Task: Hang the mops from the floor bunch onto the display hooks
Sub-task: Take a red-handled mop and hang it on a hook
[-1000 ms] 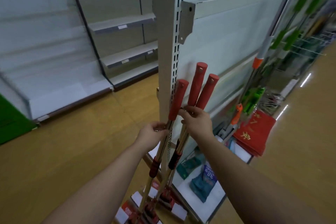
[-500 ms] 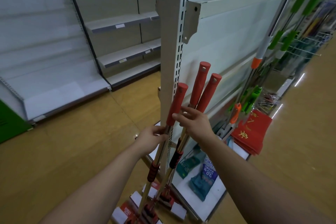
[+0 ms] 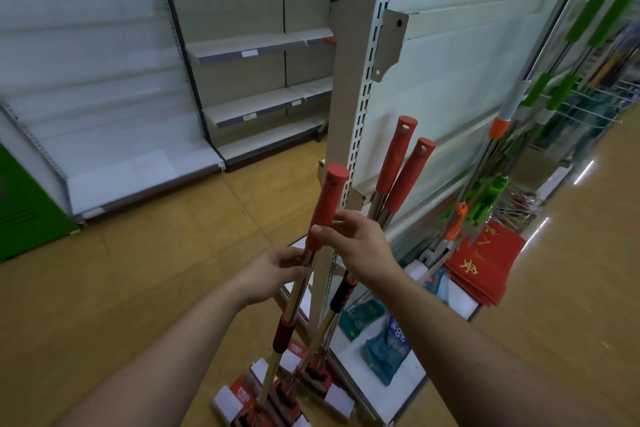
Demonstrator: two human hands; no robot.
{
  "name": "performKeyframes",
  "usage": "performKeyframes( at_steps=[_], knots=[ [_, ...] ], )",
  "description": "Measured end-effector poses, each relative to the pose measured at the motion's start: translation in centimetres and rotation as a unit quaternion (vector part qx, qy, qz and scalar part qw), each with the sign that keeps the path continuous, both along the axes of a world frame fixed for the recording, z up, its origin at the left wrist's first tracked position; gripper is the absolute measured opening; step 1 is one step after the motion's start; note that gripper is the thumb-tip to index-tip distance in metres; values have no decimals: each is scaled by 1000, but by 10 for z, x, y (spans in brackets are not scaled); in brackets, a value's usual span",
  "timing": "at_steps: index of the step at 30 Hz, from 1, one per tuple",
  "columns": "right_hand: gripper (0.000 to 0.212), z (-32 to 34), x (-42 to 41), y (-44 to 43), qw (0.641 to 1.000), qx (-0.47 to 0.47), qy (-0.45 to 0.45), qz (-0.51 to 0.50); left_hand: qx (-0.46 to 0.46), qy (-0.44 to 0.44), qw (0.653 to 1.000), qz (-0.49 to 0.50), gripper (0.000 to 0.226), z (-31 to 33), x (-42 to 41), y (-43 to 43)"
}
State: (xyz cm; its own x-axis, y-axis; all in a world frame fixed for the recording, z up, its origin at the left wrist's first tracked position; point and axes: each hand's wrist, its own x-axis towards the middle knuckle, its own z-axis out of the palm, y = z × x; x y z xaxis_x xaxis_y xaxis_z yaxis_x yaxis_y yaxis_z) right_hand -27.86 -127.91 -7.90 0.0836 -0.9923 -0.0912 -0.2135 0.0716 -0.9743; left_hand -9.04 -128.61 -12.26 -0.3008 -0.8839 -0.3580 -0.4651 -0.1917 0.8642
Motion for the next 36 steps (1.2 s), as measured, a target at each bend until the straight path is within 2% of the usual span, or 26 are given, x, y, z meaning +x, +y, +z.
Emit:
performKeyframes(
  at_steps=[8,17,21,31,36],
  knots=[
    [26,9,15,34,999,-21,8,25,-12,-12,1000,6,29,7,23,36],
    [20,33,26,55,997,-57,-15,43,-52,-32,998,2,23,38,30,65],
    [28,42,30,61,995,-74,-10,58,-65,-45,997,11,23,45,37,74],
    [31,63,23,77,991,-98,-14,89,-90,-47,995,22,21,75,29,98],
    [32,76,1,89,986,-117,-46,108,-103,-54,993,14,19,93,11,114]
  ],
)
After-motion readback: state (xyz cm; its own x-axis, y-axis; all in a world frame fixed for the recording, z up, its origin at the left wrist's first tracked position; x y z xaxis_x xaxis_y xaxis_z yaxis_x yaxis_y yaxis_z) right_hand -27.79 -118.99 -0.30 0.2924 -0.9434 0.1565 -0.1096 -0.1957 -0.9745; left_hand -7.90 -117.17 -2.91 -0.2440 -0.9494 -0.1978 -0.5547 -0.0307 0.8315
